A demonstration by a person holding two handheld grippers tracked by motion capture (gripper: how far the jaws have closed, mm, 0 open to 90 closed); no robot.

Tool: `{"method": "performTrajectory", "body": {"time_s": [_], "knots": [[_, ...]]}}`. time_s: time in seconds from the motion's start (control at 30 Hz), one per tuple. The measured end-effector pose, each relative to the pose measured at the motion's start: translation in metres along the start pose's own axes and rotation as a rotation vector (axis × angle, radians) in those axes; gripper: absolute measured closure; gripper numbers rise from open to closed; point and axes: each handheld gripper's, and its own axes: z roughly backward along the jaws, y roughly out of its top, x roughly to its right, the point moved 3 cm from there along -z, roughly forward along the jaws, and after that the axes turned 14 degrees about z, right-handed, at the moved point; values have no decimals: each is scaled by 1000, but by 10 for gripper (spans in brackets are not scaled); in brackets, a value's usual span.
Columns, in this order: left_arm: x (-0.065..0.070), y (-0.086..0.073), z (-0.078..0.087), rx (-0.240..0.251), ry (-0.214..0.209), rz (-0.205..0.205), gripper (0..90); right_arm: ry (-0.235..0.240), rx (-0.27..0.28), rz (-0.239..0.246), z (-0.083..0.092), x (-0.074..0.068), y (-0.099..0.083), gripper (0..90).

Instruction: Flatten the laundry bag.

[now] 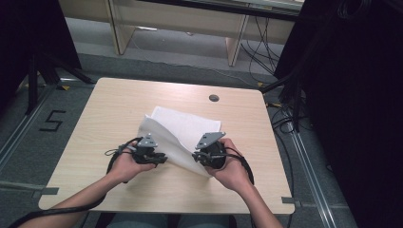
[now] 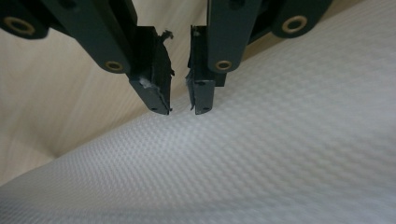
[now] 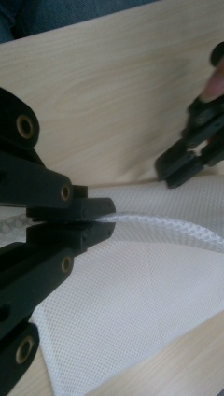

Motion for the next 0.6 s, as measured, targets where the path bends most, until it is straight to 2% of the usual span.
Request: {"method": "performTrajectory", "body": {"time_s": [0.13,0.2,0.23,0.37,0.43,0.5,0.53,0.6], "knots": [[-15,-11,33,3,30,7,751,27,-6,15,-3,-8,0,892],[-23,-20,52,22,40,47,750,39,-10,19,-3,-10,0,892],[-26,-22,58,27,50,49,749,37,-11,25,-4,-13,0,892],[-46,-37,90,54,138,56,736,55,-21,39,-8,-21,1,891],[-56,-44,99,57,178,62,724,68,-31,35,-9,-26,0,890],[-65,-50,106,58,218,92,716,78,-31,38,-10,-29,-1,890],[-67,-51,107,66,222,106,714,88,-31,55,-12,-31,-2,890],[-72,-51,109,68,234,127,708,100,-25,55,-13,-34,-4,889]]}}
